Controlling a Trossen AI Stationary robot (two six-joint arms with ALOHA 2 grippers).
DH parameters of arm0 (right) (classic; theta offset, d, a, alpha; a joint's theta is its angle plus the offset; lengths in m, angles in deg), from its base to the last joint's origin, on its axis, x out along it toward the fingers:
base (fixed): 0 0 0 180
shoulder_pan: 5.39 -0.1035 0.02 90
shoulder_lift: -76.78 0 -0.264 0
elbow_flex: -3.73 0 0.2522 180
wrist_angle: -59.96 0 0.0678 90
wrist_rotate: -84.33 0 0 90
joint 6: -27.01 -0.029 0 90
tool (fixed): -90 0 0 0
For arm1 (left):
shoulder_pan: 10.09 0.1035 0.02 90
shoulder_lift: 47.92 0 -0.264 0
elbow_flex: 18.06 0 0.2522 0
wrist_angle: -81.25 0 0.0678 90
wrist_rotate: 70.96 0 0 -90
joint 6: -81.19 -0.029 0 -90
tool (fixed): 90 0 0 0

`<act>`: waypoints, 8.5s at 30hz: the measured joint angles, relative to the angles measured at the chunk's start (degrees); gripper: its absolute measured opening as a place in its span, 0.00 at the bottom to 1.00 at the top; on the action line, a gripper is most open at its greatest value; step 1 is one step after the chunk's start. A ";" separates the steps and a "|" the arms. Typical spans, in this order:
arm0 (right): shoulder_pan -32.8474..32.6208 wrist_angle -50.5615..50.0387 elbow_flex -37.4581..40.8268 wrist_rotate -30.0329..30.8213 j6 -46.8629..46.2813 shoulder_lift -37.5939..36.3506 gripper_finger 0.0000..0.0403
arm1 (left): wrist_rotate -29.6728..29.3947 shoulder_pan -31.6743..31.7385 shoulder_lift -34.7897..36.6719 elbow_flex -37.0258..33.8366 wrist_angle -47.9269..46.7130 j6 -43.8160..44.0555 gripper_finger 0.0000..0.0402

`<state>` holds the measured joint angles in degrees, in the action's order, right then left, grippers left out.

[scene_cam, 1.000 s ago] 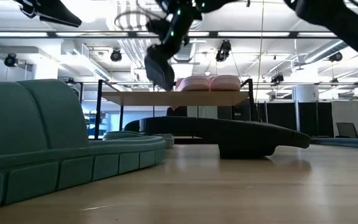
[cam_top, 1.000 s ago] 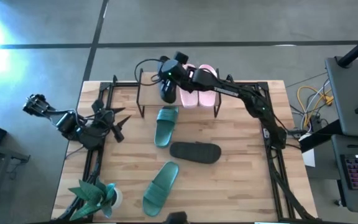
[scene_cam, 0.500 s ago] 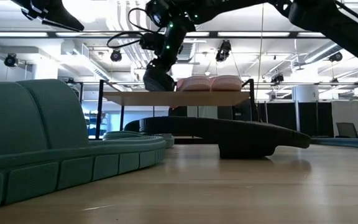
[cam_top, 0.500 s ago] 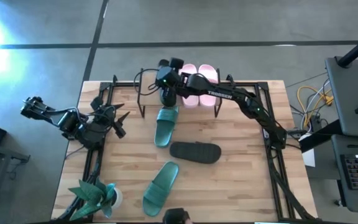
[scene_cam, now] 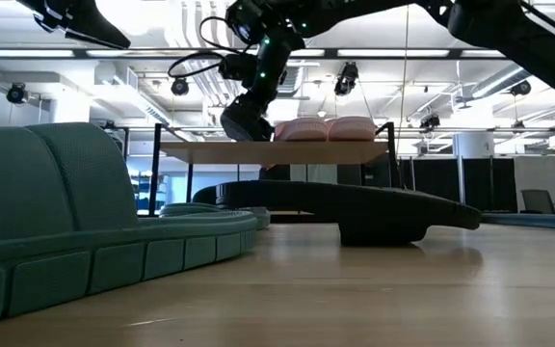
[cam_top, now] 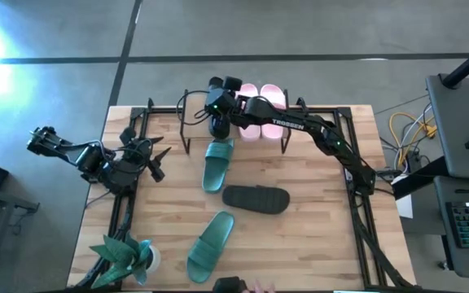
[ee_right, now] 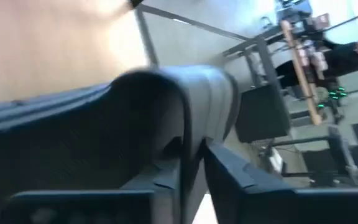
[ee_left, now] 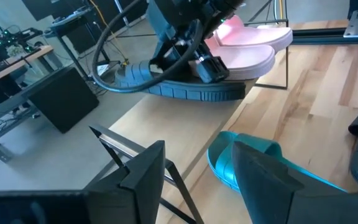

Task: Pick and place slides into the shelf
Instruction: Put the bottom black slipper on the shelf, then put the black slipper on the shelf

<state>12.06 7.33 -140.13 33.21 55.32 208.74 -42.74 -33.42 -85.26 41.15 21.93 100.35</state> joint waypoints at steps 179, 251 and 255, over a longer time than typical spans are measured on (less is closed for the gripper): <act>-23.78 34.66 41.06 -51.52 -101.25 -16.15 0.37 | 31.56 -0.02 12.73 -14.92 6.66 22.01 0.43; -29.00 2.72 28.22 -20.58 -105.64 -11.59 0.52 | 65.14 15.72 -21.86 -20.57 44.21 -3.46 0.43; -31.22 2.01 28.22 -21.54 -107.68 -11.63 0.52 | 56.89 15.76 -17.17 -21.20 33.62 -10.29 0.43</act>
<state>-19.16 9.34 -111.92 11.67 -52.36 197.11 14.15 -17.66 -102.42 19.96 55.55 90.06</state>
